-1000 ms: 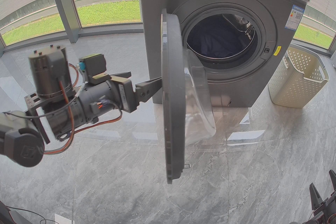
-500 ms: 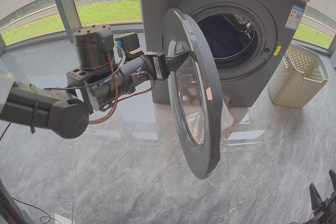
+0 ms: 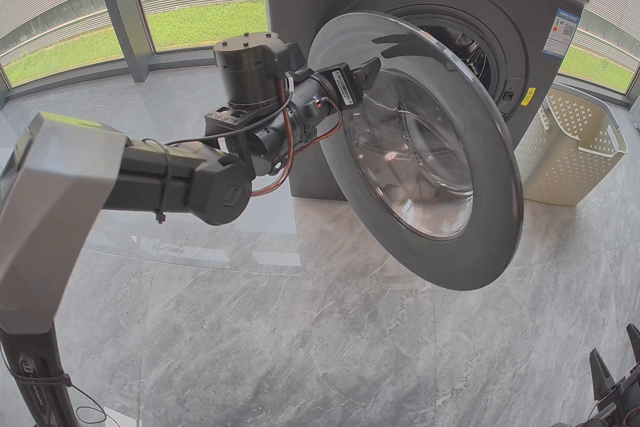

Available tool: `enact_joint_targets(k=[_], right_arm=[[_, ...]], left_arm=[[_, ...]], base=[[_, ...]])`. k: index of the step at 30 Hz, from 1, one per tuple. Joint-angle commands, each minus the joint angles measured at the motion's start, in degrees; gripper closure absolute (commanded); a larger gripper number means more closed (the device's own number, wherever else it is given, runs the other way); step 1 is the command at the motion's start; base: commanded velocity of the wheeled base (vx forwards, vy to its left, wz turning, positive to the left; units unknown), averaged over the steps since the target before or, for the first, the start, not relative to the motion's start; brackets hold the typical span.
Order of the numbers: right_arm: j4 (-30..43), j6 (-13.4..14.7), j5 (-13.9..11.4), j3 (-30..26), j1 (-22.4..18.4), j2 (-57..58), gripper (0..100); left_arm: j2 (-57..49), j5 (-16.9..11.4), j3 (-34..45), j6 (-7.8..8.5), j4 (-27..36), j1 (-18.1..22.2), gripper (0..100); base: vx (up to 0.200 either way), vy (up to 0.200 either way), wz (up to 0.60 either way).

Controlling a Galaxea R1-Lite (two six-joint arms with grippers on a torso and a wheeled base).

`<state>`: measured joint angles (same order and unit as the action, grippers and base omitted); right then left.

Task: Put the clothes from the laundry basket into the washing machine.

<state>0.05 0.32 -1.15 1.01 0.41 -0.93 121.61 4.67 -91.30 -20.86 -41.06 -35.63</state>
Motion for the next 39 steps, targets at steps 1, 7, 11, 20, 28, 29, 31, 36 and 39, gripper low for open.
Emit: enact_joint_targets(k=[1, 7, 11, 20, 28, 29, 31, 36, 39], right_arm=[[0.0, 0.0, 0.0, -1.0, 0.0, 0.9, 0], [0.0, 0.1, 0.0, -0.9, 0.0, 0.9, 0], [0.0, 0.1, 0.1, -1.0, 0.0, 0.9, 0], [0.0, -0.1, 0.3, -1.0, 0.0, 0.9, 0], [0.0, -0.1, 0.1, -1.0, 0.0, 0.9, 0], [0.0, -0.2, 0.1, -1.0, 0.0, 0.9, 0], [0.0, -0.2, 0.0, -1.0, 0.0, 0.9, 0], [0.0, -0.1, 0.0, -1.0, 0.0, 0.9, 0], [0.0, -0.3, -0.1, -1.0, 0.0, 0.9, 0]], left_arm=[[4.2, 0.6, -2.7, -1.20, 0.6, -0.4, 0], [4.0, 1.1, -2.4, -1.64, 0.5, -0.4, 0], [2.4, 1.7, -0.1, -1.64, 0.6, -0.4, 0], [-29.4, 1.4, 39.6, -0.59, 0.7, -5.4, 0], [-62.5, 1.3, 68.7, 8.29, 4.1, -2.4, 0], [-64.2, 1.2, 70.2, 9.17, 4.2, -1.2, 0], [-69.7, 1.2, 75.1, 11.72, 4.2, 2.3, 0], [-84.0, -0.9, 84.9, 14.88, 5.4, 11.9, 0], [-91.1, -2.8, 87.9, 15.94, 9.8, 18.9, 0]], base=[[0.000, 0.000, 0.00], [0.000, 0.000, 0.00], [0.000, 0.000, 0.00], [0.000, 0.000, 0.00], [0.000, 0.000, 0.00], [0.000, 0.000, 0.00], [0.000, 0.000, 0.00], [0.000, 0.000, 0.00], [0.000, 0.000, 0.00]])
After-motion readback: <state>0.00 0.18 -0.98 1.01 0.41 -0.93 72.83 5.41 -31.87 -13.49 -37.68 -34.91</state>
